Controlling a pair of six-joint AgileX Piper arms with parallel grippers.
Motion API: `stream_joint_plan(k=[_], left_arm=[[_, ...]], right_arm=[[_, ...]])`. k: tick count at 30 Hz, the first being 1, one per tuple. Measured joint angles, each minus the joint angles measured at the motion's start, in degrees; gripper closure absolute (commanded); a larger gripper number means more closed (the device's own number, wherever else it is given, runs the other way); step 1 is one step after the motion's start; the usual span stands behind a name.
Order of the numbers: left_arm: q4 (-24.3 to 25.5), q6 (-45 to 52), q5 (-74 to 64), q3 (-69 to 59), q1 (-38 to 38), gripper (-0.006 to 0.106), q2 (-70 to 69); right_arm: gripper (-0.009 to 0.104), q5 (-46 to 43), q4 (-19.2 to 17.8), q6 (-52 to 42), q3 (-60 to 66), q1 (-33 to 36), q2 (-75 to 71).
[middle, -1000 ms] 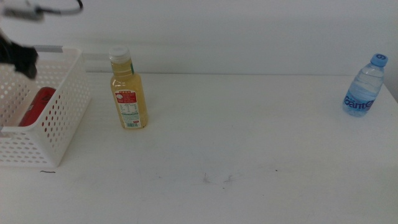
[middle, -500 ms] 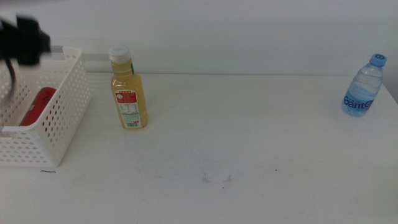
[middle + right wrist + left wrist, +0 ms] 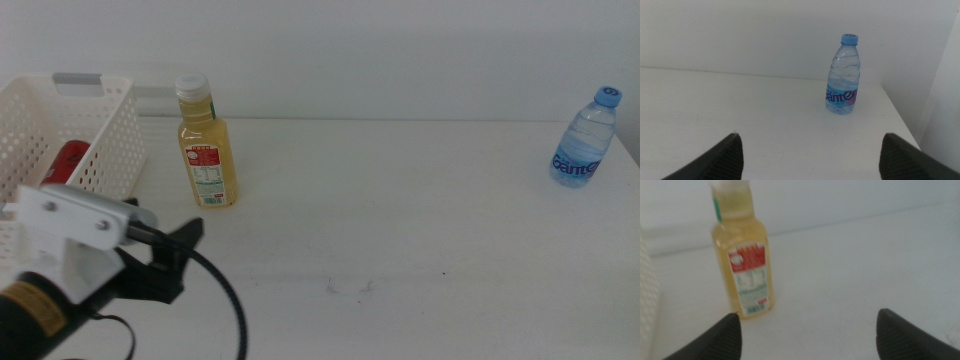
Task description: Use arms to grab the bottles and put them into the dustbin to the left of the table.
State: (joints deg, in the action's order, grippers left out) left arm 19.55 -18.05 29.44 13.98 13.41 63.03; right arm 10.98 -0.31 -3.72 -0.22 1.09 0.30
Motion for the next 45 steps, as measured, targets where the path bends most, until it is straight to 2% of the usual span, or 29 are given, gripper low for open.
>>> stream_joint_plan(k=[3,7,12,25,40,43,45], left_arm=[[-2.2,2.7,5.8,-0.4,0.1,0.007,6.9],[-8.3,7.5,14.2,-0.2,0.1,0.007,16.8],[-12.6,9.1,19.3,4.1,0.1,0.007,27.0],[-15.4,10.6,20.2,21.8,0.2,0.007,45.6],[-17.7,10.8,18.9,36.2,-0.8,0.007,56.8],[-18.3,10.8,18.9,37.9,-0.8,0.009,58.3],[-18.5,11.2,18.9,38.7,-0.9,0.015,58.8]], right_arm=[[0.004,0.0,0.0,0.0,0.0,0.0,0.0],[0.004,0.0,0.0,0.0,0.0,0.0,0.0],[0.004,0.0,0.3,0.0,0.0,0.0,0.0],[0.004,0.0,0.3,0.0,0.0,0.0,0.0],[0.004,0.0,0.3,0.0,0.0,0.0,0.0],[0.004,0.0,0.3,0.0,0.0,0.0,0.0],[0.004,0.0,0.0,0.0,0.0,0.0,0.0]])
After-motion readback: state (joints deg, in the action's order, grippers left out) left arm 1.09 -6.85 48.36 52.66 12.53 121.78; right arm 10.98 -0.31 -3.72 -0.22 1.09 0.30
